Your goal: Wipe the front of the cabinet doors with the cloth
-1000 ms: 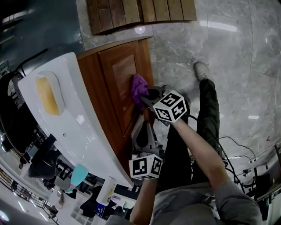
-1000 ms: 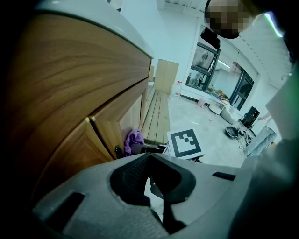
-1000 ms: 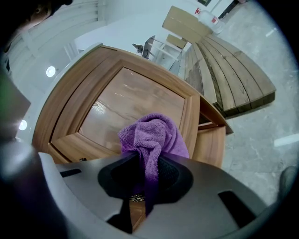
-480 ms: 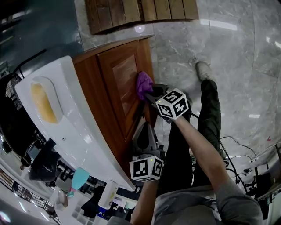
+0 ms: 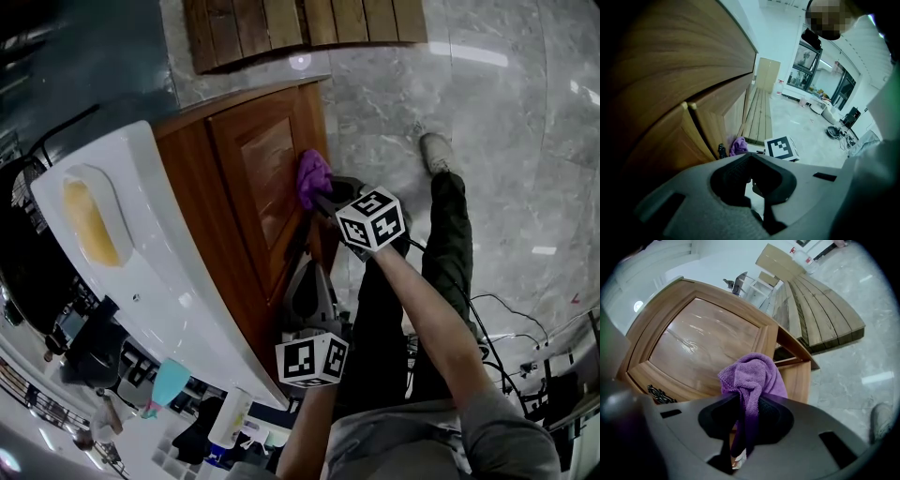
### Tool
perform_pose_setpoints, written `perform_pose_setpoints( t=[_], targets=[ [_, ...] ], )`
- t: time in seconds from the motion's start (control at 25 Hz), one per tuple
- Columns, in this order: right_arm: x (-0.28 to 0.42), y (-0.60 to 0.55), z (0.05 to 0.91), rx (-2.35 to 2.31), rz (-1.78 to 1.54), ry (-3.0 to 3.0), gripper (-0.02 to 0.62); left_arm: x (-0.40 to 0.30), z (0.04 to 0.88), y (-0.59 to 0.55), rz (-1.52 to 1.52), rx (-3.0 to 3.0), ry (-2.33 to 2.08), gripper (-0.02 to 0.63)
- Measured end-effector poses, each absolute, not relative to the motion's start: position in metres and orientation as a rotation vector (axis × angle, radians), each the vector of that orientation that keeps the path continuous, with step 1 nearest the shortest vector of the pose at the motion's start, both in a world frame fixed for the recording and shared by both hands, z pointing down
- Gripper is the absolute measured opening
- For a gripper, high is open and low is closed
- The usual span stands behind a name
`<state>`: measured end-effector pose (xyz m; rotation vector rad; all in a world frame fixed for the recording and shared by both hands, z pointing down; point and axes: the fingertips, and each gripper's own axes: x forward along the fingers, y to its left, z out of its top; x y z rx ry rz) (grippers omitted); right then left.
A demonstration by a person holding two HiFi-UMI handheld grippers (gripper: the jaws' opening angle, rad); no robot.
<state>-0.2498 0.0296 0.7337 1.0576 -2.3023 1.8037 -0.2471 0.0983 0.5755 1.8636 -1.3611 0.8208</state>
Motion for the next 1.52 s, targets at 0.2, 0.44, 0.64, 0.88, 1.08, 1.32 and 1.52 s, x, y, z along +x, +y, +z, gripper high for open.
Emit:
perform_pose_setpoints(
  t=[0.2,0.44,0.64,0.88,1.08,1.32,1.52],
  targets=[
    [-0.237,0.032,0.745,1.098,1.809,-2.238,0.072,-0.242,0.574,0.099,0.807,1.876,-1.357,0.006],
    [-0.23,0.04,0.734,1.091,1.813,-2.25,0.072,-0.239,0.568,0.099,0.789,1.879,-1.367,0.008],
    [-0.224,0.043,0.718,1.085,1.831,-2.28,0.072,-0.234,0.557,0.1,0.775,1.893,-1.374,0.006],
    [-0.207,0.04,0.692,1.099,1.836,-2.329,0.072,-0.23,0.545,0.101,0.763,1.893,-1.399,0.006],
    [-0.195,0.029,0.659,1.098,1.822,-2.414,0.072,-0.228,0.537,0.103,0.755,1.878,-1.426,0.006],
    [-0.182,0.022,0.618,1.056,1.781,-2.535,0.072,-0.219,0.532,0.104,0.74,1.855,-1.465,0.007],
    [-0.179,0.019,0.588,0.997,1.761,-2.626,0.072,-0.212,0.528,0.104,0.728,1.843,-1.484,0.006]
  ],
)
